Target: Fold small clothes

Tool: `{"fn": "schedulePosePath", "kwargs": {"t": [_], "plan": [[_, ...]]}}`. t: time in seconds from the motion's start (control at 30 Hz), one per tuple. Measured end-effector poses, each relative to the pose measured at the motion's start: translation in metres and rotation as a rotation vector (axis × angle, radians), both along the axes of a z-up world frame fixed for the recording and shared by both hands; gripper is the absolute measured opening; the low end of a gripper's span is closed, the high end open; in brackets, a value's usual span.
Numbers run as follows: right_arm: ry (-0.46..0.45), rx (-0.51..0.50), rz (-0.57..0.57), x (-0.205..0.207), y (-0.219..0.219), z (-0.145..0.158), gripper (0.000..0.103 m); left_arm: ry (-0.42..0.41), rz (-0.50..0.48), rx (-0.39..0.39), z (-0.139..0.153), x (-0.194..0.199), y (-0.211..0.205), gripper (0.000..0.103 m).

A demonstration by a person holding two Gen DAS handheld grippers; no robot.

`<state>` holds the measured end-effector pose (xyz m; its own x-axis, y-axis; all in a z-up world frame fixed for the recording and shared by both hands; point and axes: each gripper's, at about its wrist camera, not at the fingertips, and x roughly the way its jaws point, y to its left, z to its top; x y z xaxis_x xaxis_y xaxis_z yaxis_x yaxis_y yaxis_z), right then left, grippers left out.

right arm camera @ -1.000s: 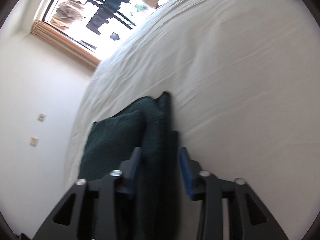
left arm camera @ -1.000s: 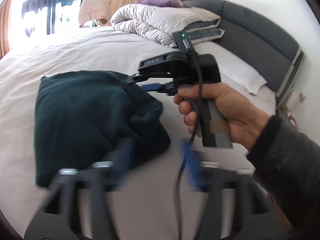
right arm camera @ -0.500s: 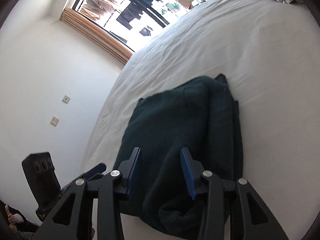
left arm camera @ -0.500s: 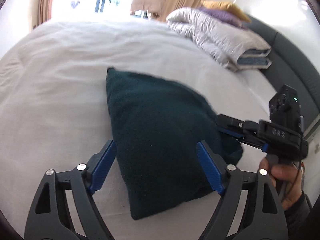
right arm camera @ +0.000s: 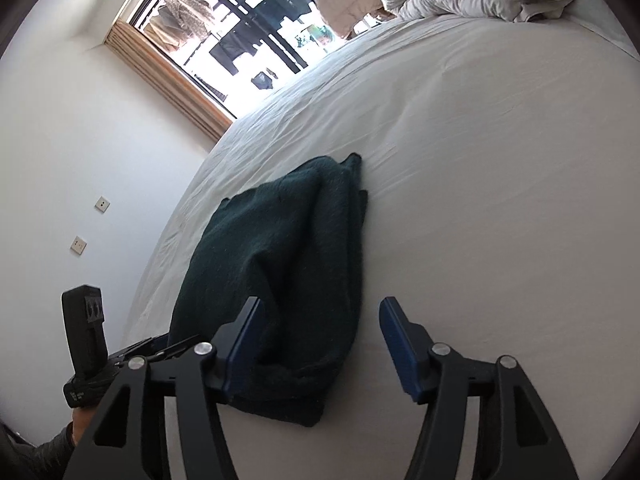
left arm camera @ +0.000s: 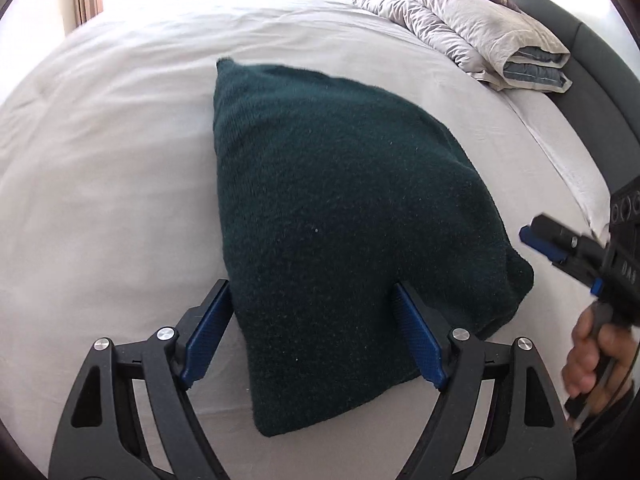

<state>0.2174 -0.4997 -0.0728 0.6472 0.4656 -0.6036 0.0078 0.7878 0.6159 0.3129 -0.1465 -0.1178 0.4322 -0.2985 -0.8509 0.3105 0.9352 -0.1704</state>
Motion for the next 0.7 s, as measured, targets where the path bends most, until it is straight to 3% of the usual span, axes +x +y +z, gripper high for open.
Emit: {"fn": "schedulePosePath", "kwargs": {"t": [0.13, 0.27, 0.37, 0.5, 0.6, 0.7], "plan": [[0.058, 0.031, -0.018, 0.016, -0.003, -0.005, 0.063, -0.028, 0.002, 0.025, 0.018, -0.009, 0.009, 0.08], [0.15, 0.079, -0.002, 0.035, 0.002, -0.026, 0.064, -0.05, 0.03, 0.064, 0.029, 0.007, 0.006, 0.081], [0.175, 0.144, -0.007, 0.048, 0.004, -0.038, 0.064, -0.034, 0.039, 0.058, 0.029, 0.032, -0.004, 0.094], [0.172, 0.188, 0.011, 0.063, 0.008, -0.041, 0.068, -0.033, 0.02, 0.084, 0.024, 0.049, -0.008, 0.097], [0.175, 0.181, 0.046, 0.073, 0.017, -0.042, 0.069, -0.021, 0.012, 0.066, 0.019, 0.062, -0.015, 0.099], [0.179, 0.145, 0.065, 0.078, 0.029, -0.04, 0.063, 0.047, 0.012, -0.019, 0.007, 0.086, -0.026, 0.099]]}}
